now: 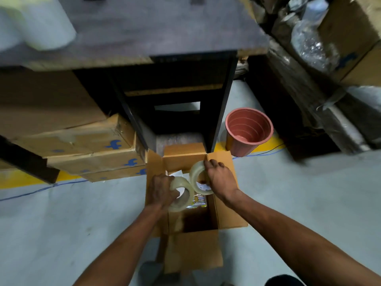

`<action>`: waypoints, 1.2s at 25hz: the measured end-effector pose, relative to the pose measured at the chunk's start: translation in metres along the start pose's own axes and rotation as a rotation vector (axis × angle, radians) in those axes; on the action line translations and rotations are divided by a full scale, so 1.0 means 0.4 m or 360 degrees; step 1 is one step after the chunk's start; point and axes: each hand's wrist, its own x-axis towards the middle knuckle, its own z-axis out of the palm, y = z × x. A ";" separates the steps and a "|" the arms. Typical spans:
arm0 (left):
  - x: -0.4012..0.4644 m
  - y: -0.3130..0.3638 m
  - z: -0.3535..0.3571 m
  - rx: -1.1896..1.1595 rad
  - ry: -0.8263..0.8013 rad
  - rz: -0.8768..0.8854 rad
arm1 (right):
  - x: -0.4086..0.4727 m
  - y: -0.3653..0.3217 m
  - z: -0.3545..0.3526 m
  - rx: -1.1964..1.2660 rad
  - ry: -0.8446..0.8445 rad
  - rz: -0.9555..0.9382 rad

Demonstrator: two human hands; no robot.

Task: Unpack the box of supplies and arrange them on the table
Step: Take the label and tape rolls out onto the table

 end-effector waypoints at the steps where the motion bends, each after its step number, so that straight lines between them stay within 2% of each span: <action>1: -0.026 0.033 -0.054 -0.0006 -0.0038 -0.0105 | -0.023 -0.003 -0.060 0.0020 0.0009 0.0025; 5: -0.152 0.136 -0.292 -0.0055 -0.0042 -0.0324 | -0.117 -0.044 -0.327 0.0102 0.0038 0.0060; 11: -0.333 0.281 -0.627 -0.0133 0.0025 -0.0402 | -0.247 -0.126 -0.685 0.0297 0.0011 0.0086; 17: -0.379 0.391 -0.910 -0.0157 0.0236 -0.0460 | -0.276 -0.157 -0.966 0.0605 0.0367 0.0039; 23: -0.310 0.485 -1.073 -0.0479 0.0488 -0.0600 | -0.252 -0.128 -1.147 0.0647 0.0485 0.0045; 28: -0.208 0.467 -1.122 -0.0672 0.0604 -0.0725 | -0.164 -0.116 -1.170 0.0824 0.0456 0.0209; 30: -0.150 0.459 -1.131 -0.0747 0.0576 -0.0747 | -0.113 -0.109 -1.170 0.0880 0.0463 0.0310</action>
